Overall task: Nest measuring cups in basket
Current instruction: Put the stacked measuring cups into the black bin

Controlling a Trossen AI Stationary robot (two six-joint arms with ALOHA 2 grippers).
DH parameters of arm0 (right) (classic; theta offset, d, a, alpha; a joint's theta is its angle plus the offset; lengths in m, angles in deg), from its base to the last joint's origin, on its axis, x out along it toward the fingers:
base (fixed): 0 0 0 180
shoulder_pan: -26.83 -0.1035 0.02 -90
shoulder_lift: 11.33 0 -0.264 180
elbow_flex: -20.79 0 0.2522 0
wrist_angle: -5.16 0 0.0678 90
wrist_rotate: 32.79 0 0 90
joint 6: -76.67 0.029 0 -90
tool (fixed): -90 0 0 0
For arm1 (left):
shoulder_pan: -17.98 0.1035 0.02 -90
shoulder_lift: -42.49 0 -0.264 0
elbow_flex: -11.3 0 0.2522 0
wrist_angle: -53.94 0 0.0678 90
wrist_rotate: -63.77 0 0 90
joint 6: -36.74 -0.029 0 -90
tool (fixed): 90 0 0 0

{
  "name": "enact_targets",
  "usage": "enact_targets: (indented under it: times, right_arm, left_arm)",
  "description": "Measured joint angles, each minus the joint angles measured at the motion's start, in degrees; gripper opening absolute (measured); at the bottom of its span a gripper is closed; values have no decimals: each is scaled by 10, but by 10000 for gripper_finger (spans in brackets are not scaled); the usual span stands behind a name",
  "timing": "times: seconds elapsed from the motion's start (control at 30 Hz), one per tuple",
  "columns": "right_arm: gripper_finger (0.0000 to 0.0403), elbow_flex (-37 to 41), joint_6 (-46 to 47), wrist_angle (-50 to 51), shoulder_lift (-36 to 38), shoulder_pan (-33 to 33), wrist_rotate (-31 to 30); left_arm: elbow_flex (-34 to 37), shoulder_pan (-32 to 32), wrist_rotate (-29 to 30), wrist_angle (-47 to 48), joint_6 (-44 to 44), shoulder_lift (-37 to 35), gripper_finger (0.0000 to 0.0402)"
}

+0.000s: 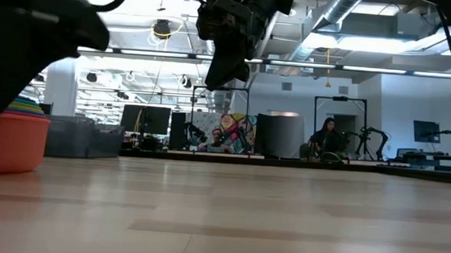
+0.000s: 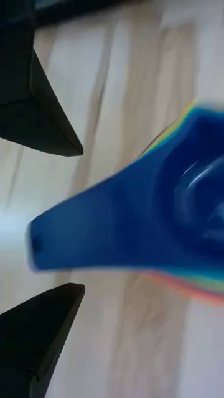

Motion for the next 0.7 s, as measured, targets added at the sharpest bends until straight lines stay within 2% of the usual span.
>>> enact_targets:
  times: [0.3,0.4,0.53,0.7]
  right_arm:
    - [103,0,9,3,0,0,-4]
    - [103,0,13,3,0,0,-5]
    - [103,0,14,3,0,0,-5]
    - [103,0,14,3,0,0,-5]
  left_arm:
    - [4,12,21,16,0,0,340]
    - [20,12,5,10,6,0,338]
    - [42,12,-4,-26,11,1,324]
    - [43,16,15,-33,9,1,295]
